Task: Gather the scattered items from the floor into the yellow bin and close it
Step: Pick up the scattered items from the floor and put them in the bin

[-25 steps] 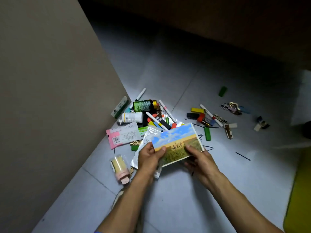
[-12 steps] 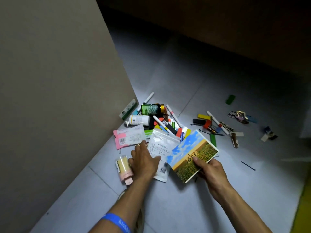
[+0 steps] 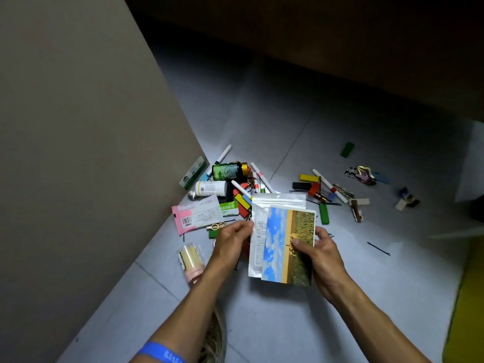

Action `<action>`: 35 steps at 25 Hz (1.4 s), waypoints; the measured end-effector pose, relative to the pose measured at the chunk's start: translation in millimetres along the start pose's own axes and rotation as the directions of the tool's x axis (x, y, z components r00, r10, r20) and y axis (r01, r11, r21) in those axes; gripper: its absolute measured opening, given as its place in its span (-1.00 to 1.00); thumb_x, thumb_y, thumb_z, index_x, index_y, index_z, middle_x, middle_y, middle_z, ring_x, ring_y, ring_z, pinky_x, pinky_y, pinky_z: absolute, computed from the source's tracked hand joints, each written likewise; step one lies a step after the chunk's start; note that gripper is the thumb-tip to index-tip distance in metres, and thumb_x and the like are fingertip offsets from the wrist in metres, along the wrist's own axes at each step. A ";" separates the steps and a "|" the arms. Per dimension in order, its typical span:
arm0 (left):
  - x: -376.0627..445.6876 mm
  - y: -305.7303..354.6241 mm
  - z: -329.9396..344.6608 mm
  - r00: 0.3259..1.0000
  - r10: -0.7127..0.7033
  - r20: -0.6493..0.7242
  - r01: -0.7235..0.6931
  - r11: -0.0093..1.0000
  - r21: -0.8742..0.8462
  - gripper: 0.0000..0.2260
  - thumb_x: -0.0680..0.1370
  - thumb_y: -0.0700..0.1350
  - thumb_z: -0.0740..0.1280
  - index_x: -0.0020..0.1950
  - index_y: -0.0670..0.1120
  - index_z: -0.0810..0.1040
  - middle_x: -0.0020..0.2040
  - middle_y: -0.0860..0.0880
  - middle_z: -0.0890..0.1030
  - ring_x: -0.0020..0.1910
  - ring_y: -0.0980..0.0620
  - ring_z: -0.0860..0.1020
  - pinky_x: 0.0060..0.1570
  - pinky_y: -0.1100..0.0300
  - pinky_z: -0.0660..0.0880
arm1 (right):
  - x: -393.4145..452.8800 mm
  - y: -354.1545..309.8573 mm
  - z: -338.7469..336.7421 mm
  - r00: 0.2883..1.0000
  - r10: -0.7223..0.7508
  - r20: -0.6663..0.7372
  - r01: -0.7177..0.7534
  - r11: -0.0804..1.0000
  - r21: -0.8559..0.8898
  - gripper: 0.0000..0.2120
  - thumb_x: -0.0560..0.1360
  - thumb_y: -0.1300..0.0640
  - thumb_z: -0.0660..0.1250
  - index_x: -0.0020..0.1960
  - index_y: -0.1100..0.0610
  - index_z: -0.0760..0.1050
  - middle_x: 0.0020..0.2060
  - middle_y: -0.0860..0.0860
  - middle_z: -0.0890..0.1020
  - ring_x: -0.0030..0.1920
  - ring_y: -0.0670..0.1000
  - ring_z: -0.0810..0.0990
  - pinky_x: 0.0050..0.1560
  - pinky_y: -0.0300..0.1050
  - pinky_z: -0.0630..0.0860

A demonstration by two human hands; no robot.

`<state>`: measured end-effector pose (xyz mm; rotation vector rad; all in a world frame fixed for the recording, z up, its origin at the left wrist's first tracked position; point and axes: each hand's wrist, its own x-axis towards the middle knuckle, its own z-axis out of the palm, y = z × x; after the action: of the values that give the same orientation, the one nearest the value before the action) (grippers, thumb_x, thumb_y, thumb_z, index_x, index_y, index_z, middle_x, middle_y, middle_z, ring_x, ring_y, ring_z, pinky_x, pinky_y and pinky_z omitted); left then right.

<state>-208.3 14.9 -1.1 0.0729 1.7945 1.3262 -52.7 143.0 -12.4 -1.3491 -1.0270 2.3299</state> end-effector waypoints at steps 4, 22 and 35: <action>21.4 7.4 -34.5 0.874 0.246 -0.420 0.100 0.754 0.649 -0.62 0.50 -0.22 0.35 0.31 -0.02 0.48 0.26 -0.02 0.55 0.08 -0.02 0.54 0.04 0.04 0.53 | 4.1 3.0 -2.7 1.000 0.009 -0.030 -0.010 1.000 -0.013 -0.55 0.44 0.39 0.41 0.22 0.05 0.43 -0.04 0.16 0.71 -0.11 0.20 0.72 -0.25 0.05 0.64; 19.2 13.7 -11.4 0.923 0.260 -0.284 -0.045 0.805 0.591 -0.58 0.36 0.17 0.47 0.12 0.01 0.52 0.02 0.03 0.53 -0.05 0.03 0.57 -0.17 0.07 0.62 | 1.0 15.5 -21.1 0.986 0.066 -0.154 -0.082 0.992 -0.099 -0.78 0.49 0.36 0.36 0.11 0.19 0.58 -0.06 0.19 0.72 -0.07 0.22 0.70 -0.02 0.14 0.63; -6.5 -32.7 67.8 0.996 -0.081 -0.035 0.089 0.932 0.351 -0.70 0.60 0.03 0.25 0.29 -0.04 0.54 0.23 -0.08 0.56 0.15 -0.01 0.57 0.19 -0.03 0.54 | 17.6 32.5 -25.9 0.986 0.027 -0.166 -0.066 0.971 -0.231 -0.74 0.46 0.19 0.45 0.13 0.03 0.60 -0.03 0.03 0.73 -0.09 0.04 0.73 -0.01 0.05 0.65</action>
<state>-145.2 48.1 -26.3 0.1757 2.0121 0.9350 -36.5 140.7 -54.4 -1.6363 -1.2637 2.1398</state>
